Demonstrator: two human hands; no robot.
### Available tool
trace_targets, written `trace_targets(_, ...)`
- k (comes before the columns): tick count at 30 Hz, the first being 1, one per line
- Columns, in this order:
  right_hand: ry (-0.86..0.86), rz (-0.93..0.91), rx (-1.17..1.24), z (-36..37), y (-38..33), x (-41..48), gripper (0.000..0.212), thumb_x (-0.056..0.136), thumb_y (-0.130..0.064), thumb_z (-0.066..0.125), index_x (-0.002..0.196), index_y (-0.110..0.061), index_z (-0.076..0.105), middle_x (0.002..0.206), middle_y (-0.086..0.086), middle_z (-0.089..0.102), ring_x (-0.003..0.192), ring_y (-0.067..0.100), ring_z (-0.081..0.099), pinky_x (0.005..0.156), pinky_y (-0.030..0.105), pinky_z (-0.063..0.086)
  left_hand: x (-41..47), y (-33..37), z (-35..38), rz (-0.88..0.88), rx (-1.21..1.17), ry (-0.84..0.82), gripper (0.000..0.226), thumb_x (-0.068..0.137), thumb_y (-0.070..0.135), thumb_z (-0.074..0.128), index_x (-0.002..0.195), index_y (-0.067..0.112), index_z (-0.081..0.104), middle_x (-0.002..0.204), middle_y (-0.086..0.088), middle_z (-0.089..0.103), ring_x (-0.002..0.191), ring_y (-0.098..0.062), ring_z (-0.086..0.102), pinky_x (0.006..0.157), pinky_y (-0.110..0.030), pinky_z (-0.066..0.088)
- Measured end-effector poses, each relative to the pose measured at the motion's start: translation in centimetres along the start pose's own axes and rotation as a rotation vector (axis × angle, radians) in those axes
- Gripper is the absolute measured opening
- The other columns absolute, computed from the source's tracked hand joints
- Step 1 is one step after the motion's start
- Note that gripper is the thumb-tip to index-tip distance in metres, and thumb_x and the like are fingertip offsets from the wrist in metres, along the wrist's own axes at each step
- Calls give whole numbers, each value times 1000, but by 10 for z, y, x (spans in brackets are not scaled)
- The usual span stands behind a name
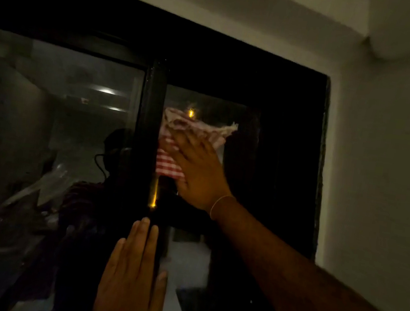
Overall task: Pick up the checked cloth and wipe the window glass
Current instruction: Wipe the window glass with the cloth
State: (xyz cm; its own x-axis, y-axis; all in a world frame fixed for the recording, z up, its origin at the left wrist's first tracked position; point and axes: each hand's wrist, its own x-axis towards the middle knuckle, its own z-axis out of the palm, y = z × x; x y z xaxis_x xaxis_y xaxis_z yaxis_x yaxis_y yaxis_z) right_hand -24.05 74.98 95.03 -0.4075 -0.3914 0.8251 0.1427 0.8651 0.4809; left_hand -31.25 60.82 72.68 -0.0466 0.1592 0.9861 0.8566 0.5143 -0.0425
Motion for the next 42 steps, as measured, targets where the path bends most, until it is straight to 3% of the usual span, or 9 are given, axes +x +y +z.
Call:
trace_targets(9,155,547,-22,-9,49,-16,64,101,-29,39,163,-11,40,174,18,28,159,44,29,132,58,20,-2,1,-3,-9,16,-65,83,104,38,42,175,8,12,184,-18,14,172,-28,7,139,-44,4)
trace_targets(13,-8,183,9,24,-8,-79,63,95,-32,44,152,-8,57,158,26,52,148,51,45,123,66,28,-2,1,-4,-15,14,-59,79,106,38,41,173,4,20,183,-19,18,173,-26,6,139,-44,3)
trace_targets(16,-148,-98,43,55,-53,-161,55,105,-43,46,155,-20,51,163,12,45,152,39,38,128,60,18,-2,2,-4,-13,24,-48,77,107,39,39,172,2,22,182,-20,19,173,-24,3,139,-43,3)
trace_targets(19,-227,-161,59,73,-68,-244,68,92,-32,70,156,-29,50,161,-1,46,146,32,46,121,53,33,-1,1,-3,-12,33,-52,77,106,38,38,172,3,22,183,-19,17,173,-25,4,139,-43,2)
trace_targets(23,-169,167,19,66,-47,-287,74,88,-31,64,158,-28,40,157,5,51,139,36,51,118,51,33,-3,-1,4,-20,82,-75,78,108,43,36,175,6,16,186,-15,6,173,-26,3,139,-43,-1)
trace_targets(27,-94,557,37,62,-71,-256,77,90,-31,44,163,-16,28,164,27,42,152,45,32,132,46,-2,-4,-3,8,-21,169,-101,81,108,46,38,176,10,11,186,-13,-4,173,-29,-1,139,-46,-5)
trace_targets(34,201,924,414,31,-91,-141,67,105,-34,31,166,-9,19,174,21,21,163,41,20,133,60,14,1,-4,-35,-9,28,-202,79,113,51,35,177,17,4,187,-6,-5,173,-23,0,138,-43,3)
trace_targets(38,310,742,430,3,-122,-54,70,105,-37,32,167,-5,22,173,23,26,161,41,25,133,60,17,20,-44,-83,-51,45,-134,78,114,53,28,177,15,3,187,-7,-3,173,-22,2,138,-41,3)
trace_targets(42,154,366,324,-8,-160,11,75,104,-35,37,171,-26,5,180,5,5,166,28,7,135,48,7,62,-118,-152,-97,245,-34,79,112,49,32,176,13,1,186,-16,2,173,-24,-4,139,-42,0)
